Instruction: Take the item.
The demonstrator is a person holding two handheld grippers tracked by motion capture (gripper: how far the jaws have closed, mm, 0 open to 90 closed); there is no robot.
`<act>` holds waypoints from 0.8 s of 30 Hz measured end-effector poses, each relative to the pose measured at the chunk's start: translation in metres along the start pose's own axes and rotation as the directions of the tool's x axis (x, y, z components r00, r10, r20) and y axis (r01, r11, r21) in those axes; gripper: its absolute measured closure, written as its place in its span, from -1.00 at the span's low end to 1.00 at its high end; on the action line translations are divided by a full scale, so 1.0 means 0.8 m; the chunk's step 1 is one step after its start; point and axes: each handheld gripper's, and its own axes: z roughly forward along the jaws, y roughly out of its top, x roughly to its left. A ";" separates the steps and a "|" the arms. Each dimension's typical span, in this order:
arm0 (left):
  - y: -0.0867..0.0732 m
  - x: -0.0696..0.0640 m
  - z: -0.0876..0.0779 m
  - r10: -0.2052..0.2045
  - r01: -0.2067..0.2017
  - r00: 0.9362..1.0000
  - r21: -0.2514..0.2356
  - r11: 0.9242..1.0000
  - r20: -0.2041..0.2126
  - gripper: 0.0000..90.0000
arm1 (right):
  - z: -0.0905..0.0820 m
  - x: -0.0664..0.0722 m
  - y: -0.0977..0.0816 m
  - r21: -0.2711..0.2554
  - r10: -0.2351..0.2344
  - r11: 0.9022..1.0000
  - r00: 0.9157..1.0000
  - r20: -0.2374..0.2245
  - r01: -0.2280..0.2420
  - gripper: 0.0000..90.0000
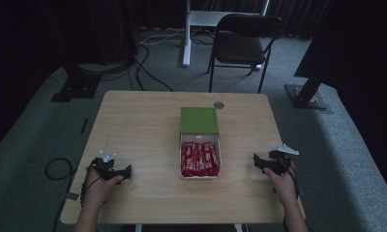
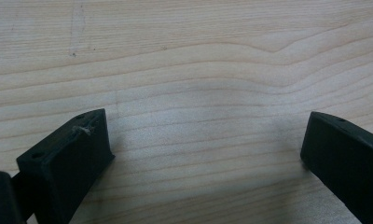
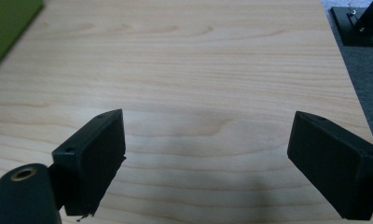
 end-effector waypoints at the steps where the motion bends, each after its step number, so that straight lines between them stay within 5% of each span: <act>1: 0.000 0.000 0.000 0.000 0.000 1.000 0.000 1.000 0.000 -0.95 | 0.000 0.000 0.000 0.000 0.000 1.000 1.000 0.000 0.000 -0.76; 24: 0.000 0.000 0.000 0.002 -0.002 1.000 0.000 1.000 0.002 -0.95 | -0.029 0.054 0.044 -0.062 -0.030 0.998 0.998 -0.060 0.026 -0.75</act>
